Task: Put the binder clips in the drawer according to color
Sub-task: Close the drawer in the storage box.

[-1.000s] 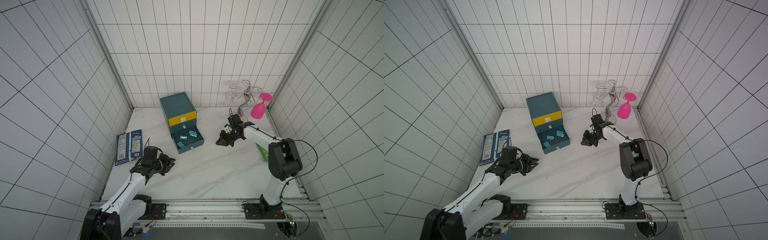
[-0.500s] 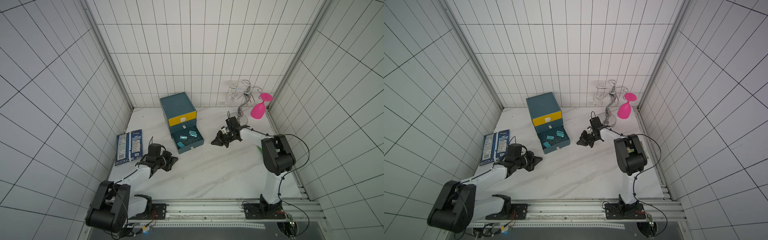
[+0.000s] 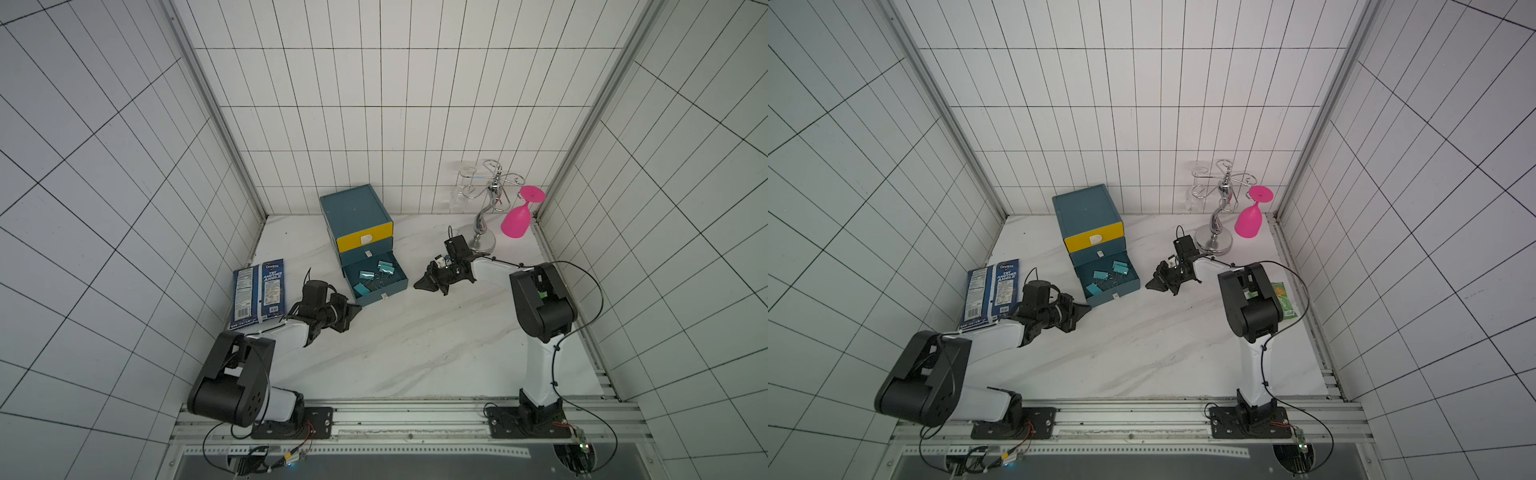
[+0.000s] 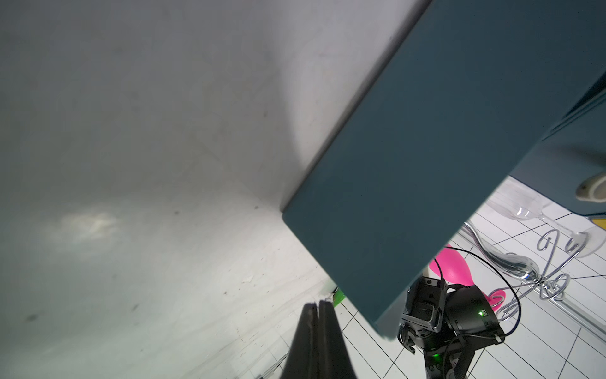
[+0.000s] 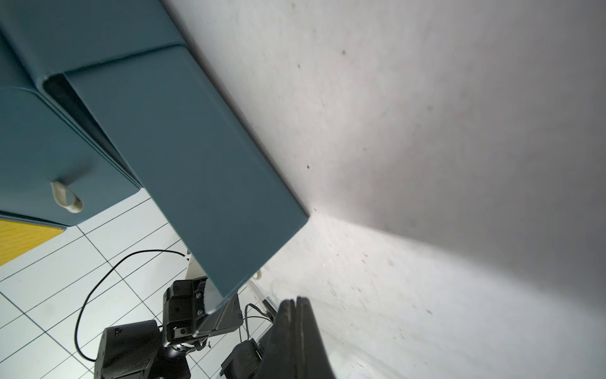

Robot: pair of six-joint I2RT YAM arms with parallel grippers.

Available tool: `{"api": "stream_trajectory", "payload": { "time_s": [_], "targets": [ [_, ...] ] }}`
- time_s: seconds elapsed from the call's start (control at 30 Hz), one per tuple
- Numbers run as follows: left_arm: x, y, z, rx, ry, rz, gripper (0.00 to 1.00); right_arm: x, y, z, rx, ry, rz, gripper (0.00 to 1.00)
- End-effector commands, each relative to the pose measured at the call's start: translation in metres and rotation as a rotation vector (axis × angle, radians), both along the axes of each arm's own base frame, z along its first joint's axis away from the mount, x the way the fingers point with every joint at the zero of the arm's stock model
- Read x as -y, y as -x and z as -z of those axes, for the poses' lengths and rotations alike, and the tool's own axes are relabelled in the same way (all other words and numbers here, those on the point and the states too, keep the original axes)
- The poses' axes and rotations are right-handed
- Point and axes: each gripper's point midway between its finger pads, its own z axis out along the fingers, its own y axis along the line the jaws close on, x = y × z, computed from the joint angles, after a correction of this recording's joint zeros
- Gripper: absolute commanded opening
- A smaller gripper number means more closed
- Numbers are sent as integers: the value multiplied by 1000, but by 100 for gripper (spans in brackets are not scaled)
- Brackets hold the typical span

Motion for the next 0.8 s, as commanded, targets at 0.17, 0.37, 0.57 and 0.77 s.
{"api": "stream_trajectory", "payload": {
  "time_s": [0.17,0.37,0.57,0.77],
  "targets": [
    [7,-21,-14,58,30,0,0,-19,-14,1,-13,-53,11,0],
    [7,-24,-11,52,34,-1,0,-32,-22,-2,-17,-77,11,0],
    [7,-29,-14,60,37,0,0,-41,-24,-2,-23,-88,2,0],
    [4,-33,-14,60,39,-9,0,-45,-28,-5,-21,-99,6,0]
  ]
}}
